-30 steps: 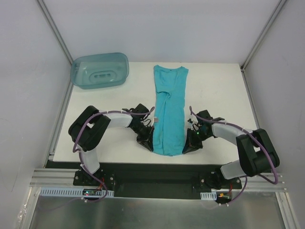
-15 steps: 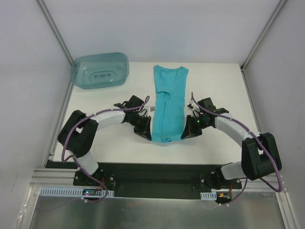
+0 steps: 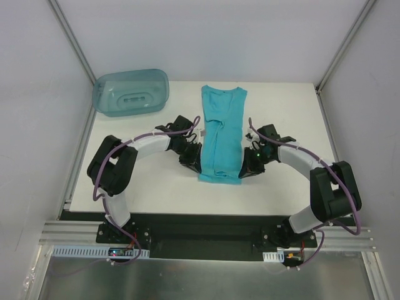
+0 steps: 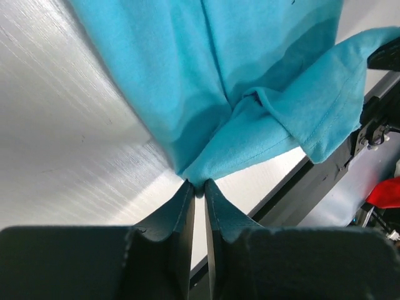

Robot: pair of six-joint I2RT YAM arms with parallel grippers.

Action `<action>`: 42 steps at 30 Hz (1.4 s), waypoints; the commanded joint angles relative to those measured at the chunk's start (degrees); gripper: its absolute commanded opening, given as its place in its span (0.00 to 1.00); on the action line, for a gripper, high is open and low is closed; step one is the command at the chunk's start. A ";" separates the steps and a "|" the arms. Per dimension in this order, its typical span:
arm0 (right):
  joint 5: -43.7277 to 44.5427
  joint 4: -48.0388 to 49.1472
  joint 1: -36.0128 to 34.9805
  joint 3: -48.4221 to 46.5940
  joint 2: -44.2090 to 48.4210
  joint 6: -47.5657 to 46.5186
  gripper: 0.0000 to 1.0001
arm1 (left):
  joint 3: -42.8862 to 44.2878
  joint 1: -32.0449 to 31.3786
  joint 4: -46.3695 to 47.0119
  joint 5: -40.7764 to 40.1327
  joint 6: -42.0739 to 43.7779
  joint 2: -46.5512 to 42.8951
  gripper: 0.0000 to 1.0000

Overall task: Roll the t-shirts
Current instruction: Roll the T-shirt to the center of the board.

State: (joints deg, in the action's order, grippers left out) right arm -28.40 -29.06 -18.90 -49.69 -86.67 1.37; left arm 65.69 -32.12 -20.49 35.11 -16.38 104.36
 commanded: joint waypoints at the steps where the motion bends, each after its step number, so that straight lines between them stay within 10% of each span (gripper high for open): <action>1: 2.74 3.47 1.84 -5.23 -1.48 -0.92 0.20 | 3.30 1.18 -3.24 -2.41 2.05 0.50 0.12; 11: 2.40 -6.89 2.90 -12.98 1.50 -25.77 0.39 | 3.67 3.03 -5.88 -7.62 17.59 -9.69 0.39; 23: 3.44 -7.86 0.88 -9.01 6.61 -38.28 0.46 | -15.94 -1.98 4.75 5.05 65.66 -23.15 0.55; 42: 4.32 -7.24 8.08 -10.43 6.60 -38.71 0.49 | -10.50 -11.56 13.20 -0.56 77.29 -6.01 0.48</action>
State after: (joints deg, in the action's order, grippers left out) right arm -23.81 -36.21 -11.49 -58.02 -82.50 -35.66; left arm 52.27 -42.22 -8.62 36.27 56.97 95.81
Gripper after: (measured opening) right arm 0.493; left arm 0.510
